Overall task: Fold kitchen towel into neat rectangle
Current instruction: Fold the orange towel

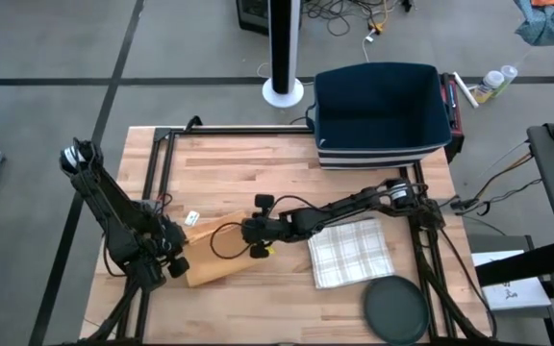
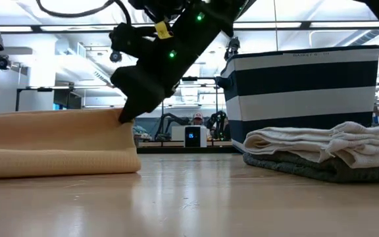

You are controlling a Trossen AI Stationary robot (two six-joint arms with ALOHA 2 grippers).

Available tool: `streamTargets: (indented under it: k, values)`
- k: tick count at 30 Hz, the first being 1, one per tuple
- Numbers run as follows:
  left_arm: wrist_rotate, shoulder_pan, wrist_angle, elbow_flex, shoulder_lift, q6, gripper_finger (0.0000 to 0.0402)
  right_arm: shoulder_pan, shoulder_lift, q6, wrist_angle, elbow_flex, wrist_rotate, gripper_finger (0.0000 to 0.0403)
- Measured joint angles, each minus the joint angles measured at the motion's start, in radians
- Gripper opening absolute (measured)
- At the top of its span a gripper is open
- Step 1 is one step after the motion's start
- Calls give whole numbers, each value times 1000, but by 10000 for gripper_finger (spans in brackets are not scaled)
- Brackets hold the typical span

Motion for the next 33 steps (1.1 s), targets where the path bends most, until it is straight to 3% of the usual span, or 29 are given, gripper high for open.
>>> streamTargets:
  k: [5,12,16,20,25,29,33]
  values:
    - [22,0,-10,8,0,-6,31,-24,0,29,130,-52,18,87]
    - [83,0,-84,72,-2,1,59,-40,-3,61,127,-58,10,152]
    - [129,0,-165,116,-1,-6,89,-4,-24,29,114,-58,-57,173]
    - [168,-1,-261,157,-1,-49,122,42,-36,-1,71,-58,-216,174]
    - [69,35,-310,128,-20,-190,145,111,-20,-7,162,-55,-480,158]
    - [94,163,-282,117,-50,-125,132,145,42,31,214,-56,-498,139]
    - [119,303,-140,114,-68,75,110,158,89,115,246,-58,-504,121]
